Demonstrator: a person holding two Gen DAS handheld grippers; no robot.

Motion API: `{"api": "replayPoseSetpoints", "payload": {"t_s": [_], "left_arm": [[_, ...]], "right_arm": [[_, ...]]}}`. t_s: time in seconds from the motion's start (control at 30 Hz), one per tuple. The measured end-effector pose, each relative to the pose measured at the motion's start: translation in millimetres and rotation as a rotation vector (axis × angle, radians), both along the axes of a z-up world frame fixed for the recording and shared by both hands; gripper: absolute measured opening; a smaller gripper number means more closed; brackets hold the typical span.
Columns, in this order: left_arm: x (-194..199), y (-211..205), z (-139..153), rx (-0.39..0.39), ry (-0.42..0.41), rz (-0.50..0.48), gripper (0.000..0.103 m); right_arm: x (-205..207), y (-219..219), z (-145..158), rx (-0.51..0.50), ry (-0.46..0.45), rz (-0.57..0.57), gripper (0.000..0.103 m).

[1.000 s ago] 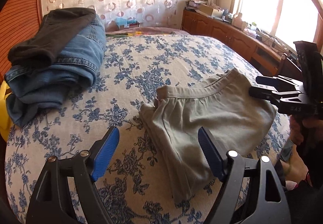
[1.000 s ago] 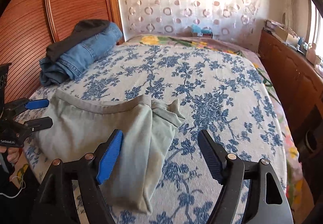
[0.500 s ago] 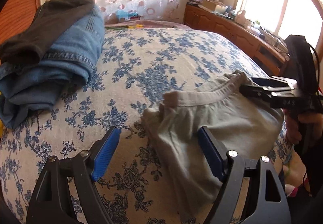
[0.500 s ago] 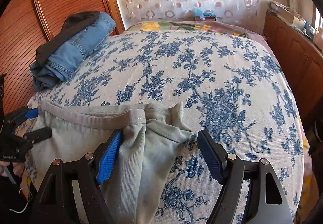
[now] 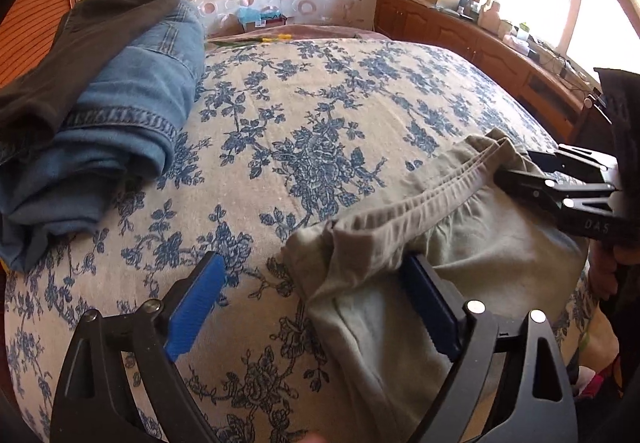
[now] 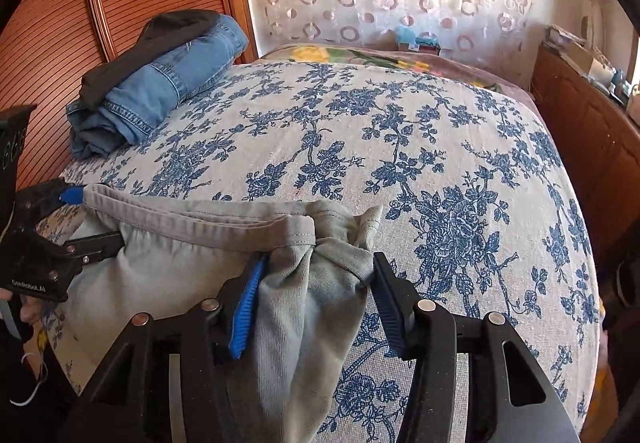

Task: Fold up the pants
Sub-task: 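Close both grippers on the folded pants bundle edge, then lift the pants bundle with both grippers and carry it toward the jeans stack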

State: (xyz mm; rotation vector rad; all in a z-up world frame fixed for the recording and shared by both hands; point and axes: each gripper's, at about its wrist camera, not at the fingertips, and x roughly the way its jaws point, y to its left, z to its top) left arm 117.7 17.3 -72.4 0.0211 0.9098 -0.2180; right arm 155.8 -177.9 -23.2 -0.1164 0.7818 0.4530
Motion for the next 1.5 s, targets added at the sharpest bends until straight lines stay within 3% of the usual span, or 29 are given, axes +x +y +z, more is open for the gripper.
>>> {"api": "replayPoseSetpoints", "payload": {"t_s": [0.33, 0.5, 0.7, 0.9, 1.13, 1.3, 1.5], "left_arm": [[8.1, 1.5, 1.3, -0.019, 0.034, -0.003, 0.091], [7.9, 2.7, 5.8, -0.097, 0.027, -0.046, 0.062], [5.7, -3.9, 6.3, -0.117, 0.027, -0.085, 0.038], [2.4, -1.6, 5.8, -0.167, 0.023, -0.094, 0.028], [-4.0, -0.7, 9.1, -0.185, 0.006, -0.107, 0.024], [-13.7, 3.2, 21.7, -0.212, -0.033, -0.117, 0.021], [-32.1, 10.4, 50.1, -0.231, -0.125, -0.099, 0.02]], "right_arm": [[-3.0, 0.8, 0.0, -0.004, -0.007, -0.003, 0.053], [-2.8, 0.7, 0.4, -0.004, -0.006, -0.002, 0.054], [-3.1, 0.8, 0.4, -0.002, -0.006, -0.002, 0.054], [-2.4, 0.4, 1.3, 0.006, -0.001, 0.0, 0.054], [-3.8, -3.5, 2.8, 0.079, 0.043, 0.049, 0.02], [-13.0, -9.2, 18.8, 0.142, 0.003, 0.068, 0.016], [-36.7, -7.8, 64.4, 0.163, -0.137, 0.099, 0.016]]}}
